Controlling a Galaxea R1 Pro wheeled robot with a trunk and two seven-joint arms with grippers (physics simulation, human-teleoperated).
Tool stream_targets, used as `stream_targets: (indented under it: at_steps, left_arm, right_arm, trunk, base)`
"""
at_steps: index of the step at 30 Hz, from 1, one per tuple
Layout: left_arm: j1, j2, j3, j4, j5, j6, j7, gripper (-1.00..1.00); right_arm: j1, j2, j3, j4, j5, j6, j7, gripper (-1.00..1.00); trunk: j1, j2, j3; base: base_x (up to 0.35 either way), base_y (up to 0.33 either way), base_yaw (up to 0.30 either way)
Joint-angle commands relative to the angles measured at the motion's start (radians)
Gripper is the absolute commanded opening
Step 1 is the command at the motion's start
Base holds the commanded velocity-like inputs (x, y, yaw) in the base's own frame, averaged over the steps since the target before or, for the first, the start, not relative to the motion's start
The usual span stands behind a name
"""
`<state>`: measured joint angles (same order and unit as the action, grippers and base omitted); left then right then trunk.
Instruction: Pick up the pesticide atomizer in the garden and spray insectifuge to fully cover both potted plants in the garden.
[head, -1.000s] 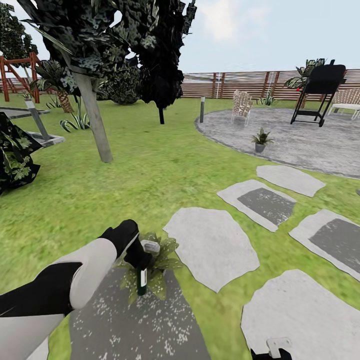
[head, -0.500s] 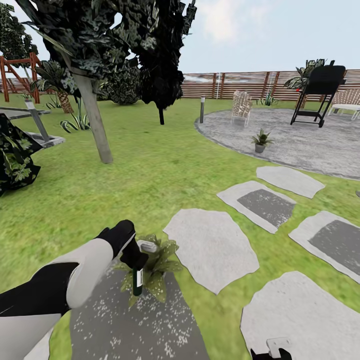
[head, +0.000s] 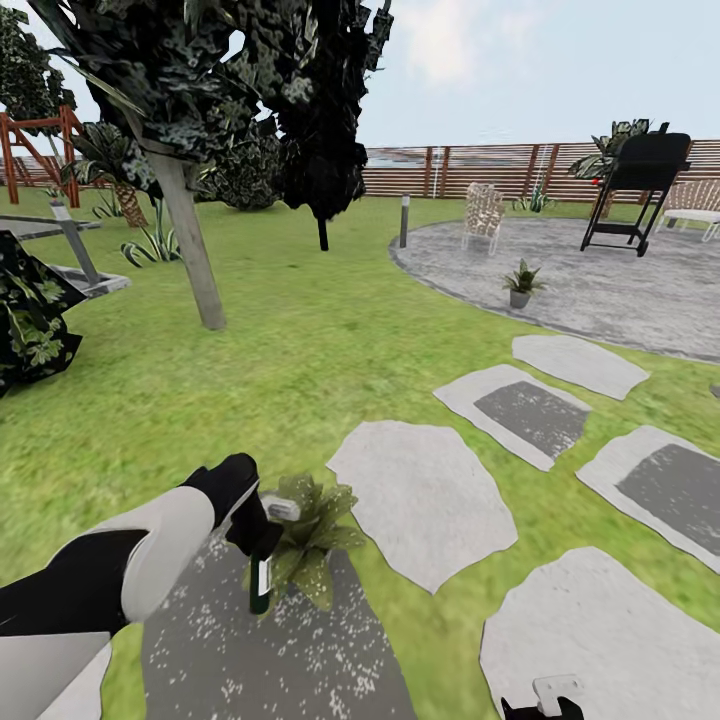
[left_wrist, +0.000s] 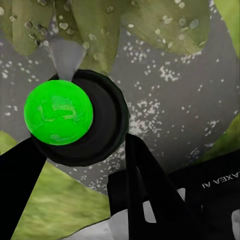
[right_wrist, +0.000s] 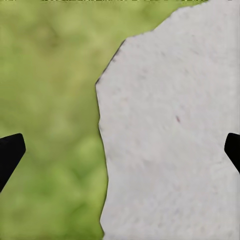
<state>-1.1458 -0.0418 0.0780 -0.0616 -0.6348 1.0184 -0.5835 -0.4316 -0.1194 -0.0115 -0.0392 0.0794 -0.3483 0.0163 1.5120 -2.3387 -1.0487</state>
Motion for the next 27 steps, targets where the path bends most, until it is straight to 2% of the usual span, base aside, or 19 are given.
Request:
stream_targets:
  at_steps: [1, 5, 11, 16, 18, 22, 26, 27]
  left_arm:
    - [0.000, 0.000, 0.008, -0.002, -0.011, 0.005, -0.004, -1.00]
    - [0.018, 0.005, 0.008, -0.001, -0.012, 0.003, -0.004, -1.00]
    - [0.020, 0.006, 0.007, -0.001, -0.013, 0.000, -0.004, -1.00]
    - [0.020, 0.007, 0.006, -0.001, -0.030, -0.001, -0.006, -1.00]
    - [0.022, 0.024, -0.008, 0.001, -0.037, -0.003, -0.007, -1.00]
    - [0.058, 0.032, -0.027, 0.000, -0.039, -0.004, -0.007, -1.00]
    - [0.071, 0.033, -0.037, 0.000, -0.039, -0.004, -0.008, -1.00]
    - [0.072, 0.033, -0.038, 0.000, -0.039, -0.004, -0.024, -1.00]
  right_arm:
    - [0.000, -0.001, -0.002, 0.001, 0.008, -0.003, 0.001, 1.00]
    - [0.000, 0.000, -0.003, 0.001, 0.008, -0.003, 0.001, 1.00]
    - [-0.001, 0.000, -0.004, 0.001, 0.007, -0.003, -0.001, 1.00]
    - [0.000, 0.000, -0.004, 0.001, 0.007, -0.003, -0.001, 1.00]
    - [0.000, 0.000, -0.004, 0.001, 0.007, -0.003, -0.001, 1.00]
    - [0.000, 0.000, -0.004, 0.001, 0.007, -0.003, -0.001, 1.00]
    - [0.000, 0.000, -0.004, 0.001, 0.007, -0.003, -0.001, 1.00]
    - [0.000, 0.000, -0.004, 0.001, 0.007, -0.003, -0.001, 1.00]
  trunk:
    - [0.000, 0.000, -0.001]
    - [0.000, 0.000, -0.001]
    - [0.000, 0.000, -0.001]
    - [0.000, 0.000, -0.001]
    - [0.000, 0.000, -0.001]
    - [0.000, 0.000, -0.001]
    - [0.000, 0.000, -0.001]
    - [0.000, 0.000, -0.001]
  base:
    - [0.000, 0.000, 0.000]
    - [0.000, 0.214, -0.010]
    - [0.000, 0.245, -0.167]
    - [0.000, 0.022, -0.079]
    - [0.000, 0.001, -0.278]
    - [0.000, 0.000, -0.274]
    - [0.000, 0.000, -0.073]
    - [0.000, 0.000, -0.008]
